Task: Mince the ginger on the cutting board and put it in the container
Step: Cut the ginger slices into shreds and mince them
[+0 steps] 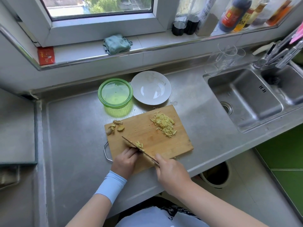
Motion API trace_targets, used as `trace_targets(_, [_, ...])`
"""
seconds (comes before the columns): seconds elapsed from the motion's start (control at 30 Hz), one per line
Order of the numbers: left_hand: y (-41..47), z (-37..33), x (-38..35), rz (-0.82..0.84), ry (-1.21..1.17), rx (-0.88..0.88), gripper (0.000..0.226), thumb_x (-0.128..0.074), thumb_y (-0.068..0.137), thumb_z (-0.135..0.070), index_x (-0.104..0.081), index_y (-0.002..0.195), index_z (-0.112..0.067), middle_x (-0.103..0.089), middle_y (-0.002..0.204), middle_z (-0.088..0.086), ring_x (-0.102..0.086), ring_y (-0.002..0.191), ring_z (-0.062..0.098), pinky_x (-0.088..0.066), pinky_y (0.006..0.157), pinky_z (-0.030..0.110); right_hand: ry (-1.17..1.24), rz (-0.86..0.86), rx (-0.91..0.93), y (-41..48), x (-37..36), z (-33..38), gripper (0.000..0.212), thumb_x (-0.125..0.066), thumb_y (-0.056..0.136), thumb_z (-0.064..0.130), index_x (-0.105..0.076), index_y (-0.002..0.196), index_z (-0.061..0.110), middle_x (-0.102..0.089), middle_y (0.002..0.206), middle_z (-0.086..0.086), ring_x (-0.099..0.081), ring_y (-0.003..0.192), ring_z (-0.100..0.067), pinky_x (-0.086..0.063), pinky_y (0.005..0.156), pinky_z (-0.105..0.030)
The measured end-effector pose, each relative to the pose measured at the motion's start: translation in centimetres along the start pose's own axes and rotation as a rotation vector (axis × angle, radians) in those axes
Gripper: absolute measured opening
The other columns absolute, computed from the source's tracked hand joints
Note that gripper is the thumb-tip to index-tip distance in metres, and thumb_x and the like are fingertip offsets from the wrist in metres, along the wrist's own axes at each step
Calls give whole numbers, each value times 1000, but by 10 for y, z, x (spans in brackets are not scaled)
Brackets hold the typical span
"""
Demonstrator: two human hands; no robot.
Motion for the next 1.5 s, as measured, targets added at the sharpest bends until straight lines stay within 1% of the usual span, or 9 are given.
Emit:
trace_targets(0.17, [0, 0, 0, 0, 0, 11, 45, -34, 104, -10, -76, 87, -10, -70, 90, 6, -57, 76, 22, -49, 59, 30, 13, 12, -15, 0, -6, -3, 8, -40, 103, 29, -38, 110, 26, -53, 77, -3, -52, 72, -31, -35, 58, -36])
trace_targets(0.33, [-2, 3, -3, 22, -11, 13, 25, -52, 91, -4, -76, 90, -13, -68, 91, 4, -55, 75, 22, -50, 56, 31, 3, -6, 11, 9, -1, 7, 12, -41, 103, 28, -40, 111, 20, -39, 65, 1, -46, 67, -32, -35, 57, -37])
trace_targets(0.43, [-4, 5, -6, 20, -23, 12, 19, -63, 84, 2, -77, 89, -10, -71, 94, 7, -59, 79, 24, -53, 58, 31, 18, -10, 1, -2, -1, -2, 11, -41, 102, 28, -40, 111, 22, -49, 71, -1, -48, 68, -30, -36, 57, -37])
trace_targets(0.63, [-4, 4, -6, 31, -52, 22, 21, -55, 94, -6, -75, 89, -12, -68, 88, 6, -58, 75, 24, -51, 59, 32, 24, -12, -5, 5, -4, 3, 7, -41, 102, 26, -39, 107, 21, -46, 70, -2, -46, 66, -31, -37, 56, -37])
trace_targets(0.8, [-1, 5, -3, 48, -68, 5, 20, -68, 78, 4, -73, 90, -12, -67, 87, 5, -56, 73, 23, -47, 61, 29, -10, -17, -6, 11, -1, 10, 11, -41, 103, 26, -42, 110, 17, -36, 64, 2, -43, 67, -31, -34, 59, -36])
trace_targets(1.0, [-1, 8, -5, 151, -121, -101, 26, -57, 79, 4, -77, 91, -8, -70, 90, 7, -61, 76, 23, -52, 63, 31, -13, -23, -11, 11, -2, 11, 13, -40, 103, 24, -42, 113, 17, -47, 74, -4, -45, 68, -31, -35, 58, -35])
trace_targets(1.17, [0, 0, 1, 98, -89, -121, 42, -36, 102, -6, -76, 88, -5, -69, 86, 8, -60, 73, 25, -52, 62, 32, -12, -24, -12, 10, -4, 11, 10, -40, 102, 22, -40, 111, 17, -47, 72, -3, -48, 67, -32, -36, 57, -35])
trace_targets(1.33, [-3, 3, -2, 102, -84, -33, 27, -50, 92, -3, -77, 91, -7, -69, 88, 8, -59, 79, 25, -54, 63, 32, -20, -32, -11, 10, -3, 12, 16, -41, 102, 22, -42, 117, 17, -46, 72, -4, -48, 67, -31, -38, 57, -35])
trace_targets(1.5, [1, 1, 3, 64, -73, -31, 29, -49, 86, -3, -78, 88, -9, -70, 84, 9, -56, 79, 22, -52, 63, 32, -22, -52, 6, 5, -4, 14, 16, -40, 101, 22, -39, 117, 18, -52, 76, -5, -51, 69, -32, -36, 57, -36])
Point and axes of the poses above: each hand's wrist, its own y-axis towards the middle knuckle, its own x-axis out of the back of the hand, z = x × y, the point moved 10 cm from there along y, towards the middle knuckle
